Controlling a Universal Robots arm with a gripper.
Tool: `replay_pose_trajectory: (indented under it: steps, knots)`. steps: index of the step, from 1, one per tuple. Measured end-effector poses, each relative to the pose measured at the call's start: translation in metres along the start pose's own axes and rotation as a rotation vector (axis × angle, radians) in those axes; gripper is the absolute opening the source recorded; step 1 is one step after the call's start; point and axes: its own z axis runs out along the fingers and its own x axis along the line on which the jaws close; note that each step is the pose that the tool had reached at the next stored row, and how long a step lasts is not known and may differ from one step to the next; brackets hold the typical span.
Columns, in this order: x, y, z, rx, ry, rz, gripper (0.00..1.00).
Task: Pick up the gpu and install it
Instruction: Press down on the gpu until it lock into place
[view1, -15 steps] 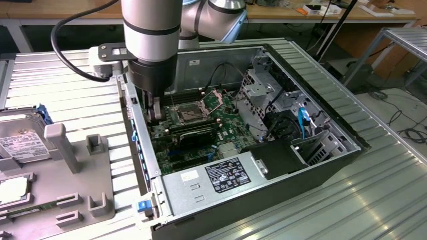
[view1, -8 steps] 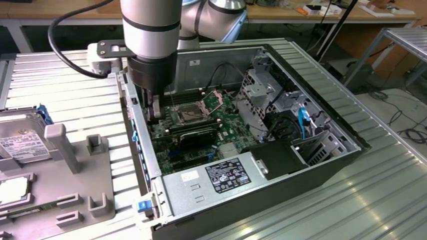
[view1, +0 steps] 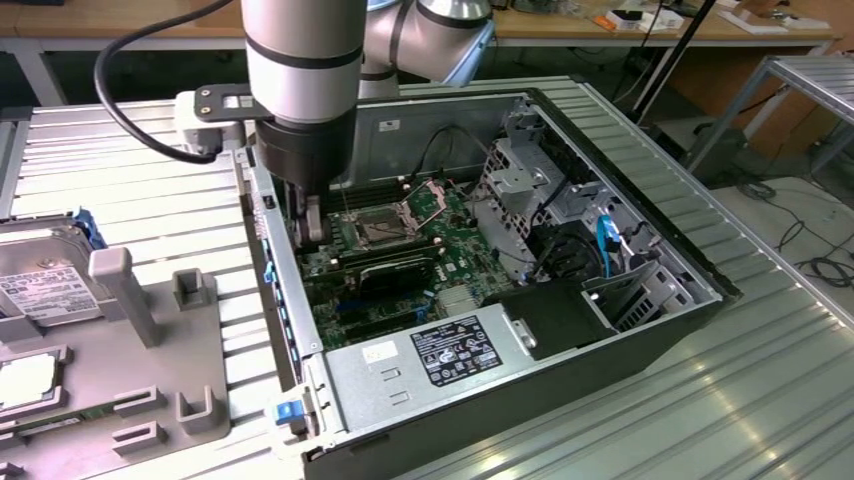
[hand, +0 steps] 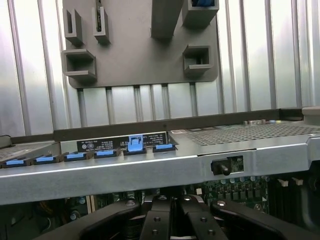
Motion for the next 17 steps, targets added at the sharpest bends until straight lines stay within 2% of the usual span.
replay_pose_trajectory:
  steps: [3,8,12,13,14,15,16,17]
  knots:
    - [0.0018,0.0000,-0.0001,0.0002,0.0015,0.001,0.11]
    - [0.0050,0.0017,-0.0001,0.0008,0.0082,0.001,0.11]
    - [0.0003,0.0021,0.0001,0.0010,0.0080,0.007,0.11]
    - [-0.0002,0.0021,0.0000,0.0003,0.0097,0.010,0.11]
    - [-0.0003,0.0021,-0.0003,-0.0010,0.0150,0.011,0.11]
    - [-0.0003,0.0022,-0.0006,-0.0019,0.0253,0.012,0.11]
    - [-0.0003,0.0021,-0.0009,-0.0013,0.0509,0.012,0.11]
    - [-0.0002,0.0021,-0.0009,-0.0013,0.0516,0.012,0.11]
